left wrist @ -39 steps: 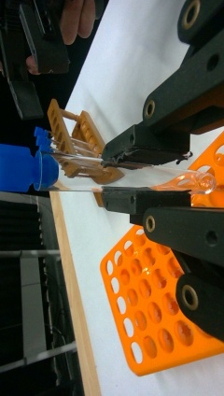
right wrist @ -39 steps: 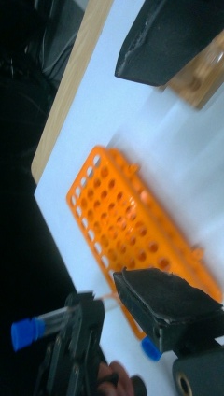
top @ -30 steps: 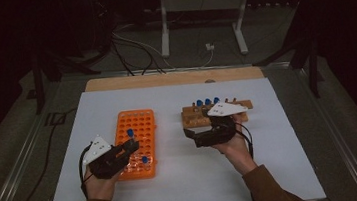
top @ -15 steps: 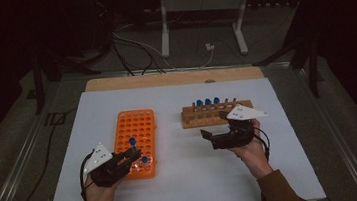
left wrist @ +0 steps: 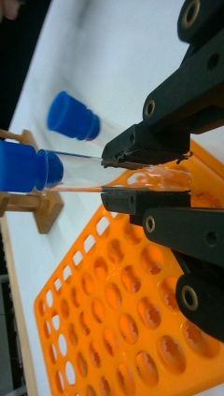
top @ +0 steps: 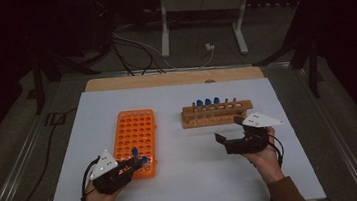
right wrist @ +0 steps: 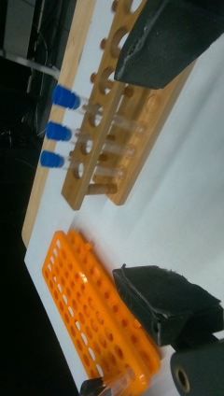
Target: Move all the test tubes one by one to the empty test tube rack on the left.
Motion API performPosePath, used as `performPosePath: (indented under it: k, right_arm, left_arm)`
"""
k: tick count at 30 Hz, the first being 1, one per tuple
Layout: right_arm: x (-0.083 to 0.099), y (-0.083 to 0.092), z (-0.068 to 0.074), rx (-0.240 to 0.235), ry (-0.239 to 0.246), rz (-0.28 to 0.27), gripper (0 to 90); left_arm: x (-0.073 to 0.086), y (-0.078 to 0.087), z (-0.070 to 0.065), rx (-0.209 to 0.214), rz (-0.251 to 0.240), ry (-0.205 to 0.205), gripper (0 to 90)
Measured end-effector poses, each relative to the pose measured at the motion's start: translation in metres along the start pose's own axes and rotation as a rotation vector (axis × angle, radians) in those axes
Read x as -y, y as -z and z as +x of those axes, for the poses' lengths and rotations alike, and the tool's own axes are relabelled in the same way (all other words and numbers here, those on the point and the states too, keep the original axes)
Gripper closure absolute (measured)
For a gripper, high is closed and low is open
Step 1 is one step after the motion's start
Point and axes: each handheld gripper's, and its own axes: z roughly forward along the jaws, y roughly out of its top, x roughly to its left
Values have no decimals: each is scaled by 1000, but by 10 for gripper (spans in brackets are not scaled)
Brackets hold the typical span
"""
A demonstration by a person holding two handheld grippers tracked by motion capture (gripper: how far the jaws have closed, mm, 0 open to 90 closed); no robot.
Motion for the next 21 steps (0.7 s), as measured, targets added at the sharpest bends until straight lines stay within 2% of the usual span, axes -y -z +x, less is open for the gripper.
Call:
performPosePath:
  k: [4,10,11,12,21]
  right_arm:
    - [6,7,-4,10,-9,4,63]
    - [13,10,-9,22,-15,16,63]
    - [13,9,-9,27,-13,19,63]
    - [14,9,-9,30,-10,22,63]
    - [17,3,-7,31,-7,37,63]
  left_arm:
    - [3,-3,-4,-17,52,-53,777]
    - [5,-2,-4,-16,89,-72,783]
    - [5,-3,-4,-21,107,-79,783]
    - [6,-4,-6,-25,104,-99,784]
    - [5,-6,-6,-21,108,-88,782]
